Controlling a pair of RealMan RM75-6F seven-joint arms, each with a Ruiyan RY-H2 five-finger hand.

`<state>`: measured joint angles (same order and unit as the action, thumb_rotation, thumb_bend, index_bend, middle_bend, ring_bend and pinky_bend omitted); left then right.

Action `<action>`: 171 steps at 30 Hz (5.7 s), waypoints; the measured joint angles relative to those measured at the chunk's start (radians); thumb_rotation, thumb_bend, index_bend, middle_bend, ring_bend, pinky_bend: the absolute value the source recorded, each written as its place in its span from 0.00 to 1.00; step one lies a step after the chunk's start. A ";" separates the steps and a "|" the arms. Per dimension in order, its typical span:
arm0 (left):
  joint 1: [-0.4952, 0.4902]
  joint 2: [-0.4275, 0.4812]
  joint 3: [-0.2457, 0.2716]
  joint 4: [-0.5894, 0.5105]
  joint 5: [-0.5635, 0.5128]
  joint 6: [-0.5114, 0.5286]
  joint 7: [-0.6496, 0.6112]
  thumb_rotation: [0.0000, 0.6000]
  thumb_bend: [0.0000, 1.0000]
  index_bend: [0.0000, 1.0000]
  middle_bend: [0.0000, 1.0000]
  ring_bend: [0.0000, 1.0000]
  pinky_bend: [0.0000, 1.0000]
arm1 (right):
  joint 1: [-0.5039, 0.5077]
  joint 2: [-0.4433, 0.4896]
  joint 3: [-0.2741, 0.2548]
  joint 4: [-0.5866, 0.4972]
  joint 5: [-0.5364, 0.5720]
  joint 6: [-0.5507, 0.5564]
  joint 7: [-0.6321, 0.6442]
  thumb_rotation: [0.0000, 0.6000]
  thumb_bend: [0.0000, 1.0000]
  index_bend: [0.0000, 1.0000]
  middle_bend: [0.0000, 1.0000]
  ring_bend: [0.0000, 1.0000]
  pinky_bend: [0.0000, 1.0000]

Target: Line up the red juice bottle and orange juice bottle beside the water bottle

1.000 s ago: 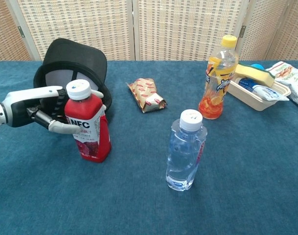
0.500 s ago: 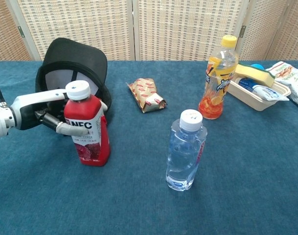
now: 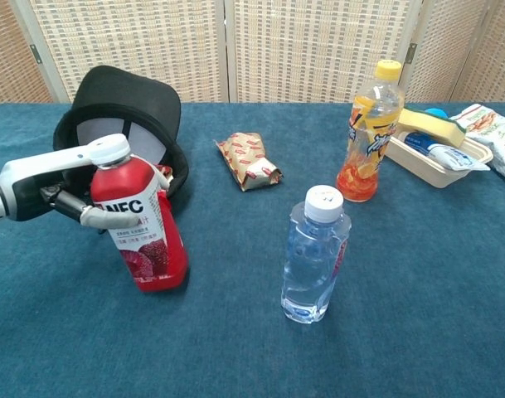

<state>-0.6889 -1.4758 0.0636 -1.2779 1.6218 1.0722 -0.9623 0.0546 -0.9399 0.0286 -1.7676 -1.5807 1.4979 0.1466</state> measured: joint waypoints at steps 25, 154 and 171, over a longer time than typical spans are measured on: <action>0.014 -0.052 0.015 -0.044 0.080 0.074 0.188 1.00 0.19 0.54 0.53 0.50 0.63 | -0.014 0.002 -0.005 0.009 -0.001 0.018 0.014 1.00 0.21 0.18 0.22 0.09 0.08; 0.428 0.405 -0.084 -0.419 -0.154 0.308 0.877 1.00 0.19 0.00 0.00 0.03 0.14 | 0.483 -0.460 0.251 0.319 0.353 -0.602 0.479 1.00 0.10 0.00 0.10 0.00 0.05; 0.448 0.425 -0.094 -0.428 -0.155 0.301 0.873 1.00 0.19 0.00 0.00 0.03 0.14 | 0.594 -0.606 0.282 0.546 0.326 -0.722 0.643 1.00 0.25 0.22 0.23 0.09 0.13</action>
<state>-0.2414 -1.0504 -0.0301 -1.7058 1.4663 1.3733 -0.0891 0.6482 -1.5461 0.3105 -1.2214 -1.2549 0.7764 0.7893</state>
